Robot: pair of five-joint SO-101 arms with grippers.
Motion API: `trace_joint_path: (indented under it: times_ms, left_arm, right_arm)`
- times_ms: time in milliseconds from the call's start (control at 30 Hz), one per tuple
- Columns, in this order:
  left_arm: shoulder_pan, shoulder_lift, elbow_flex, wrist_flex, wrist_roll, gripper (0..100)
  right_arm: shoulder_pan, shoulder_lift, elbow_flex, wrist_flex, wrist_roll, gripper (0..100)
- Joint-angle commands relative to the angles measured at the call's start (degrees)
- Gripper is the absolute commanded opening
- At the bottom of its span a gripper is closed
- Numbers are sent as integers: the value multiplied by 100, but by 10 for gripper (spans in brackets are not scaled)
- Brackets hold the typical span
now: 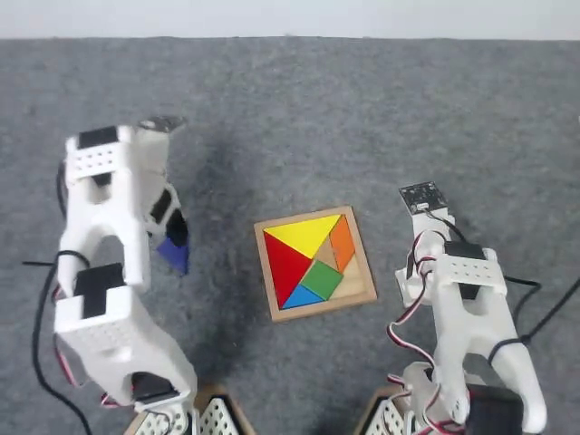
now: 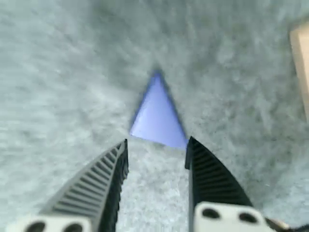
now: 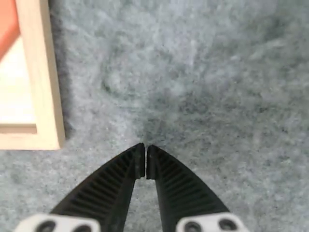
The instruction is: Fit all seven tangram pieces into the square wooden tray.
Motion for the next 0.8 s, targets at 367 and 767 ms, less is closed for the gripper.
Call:
trace_joint_path:
  times_ms: [367,767]
  left_arm:
    - [141,-352,1534,-1591,-79,198]
    - [167,475,1165,-1073,-97,199]
  right_arm:
    - [92,-57,-26,-66,70,31]
    - [110,-48,-18,-66,70,31]
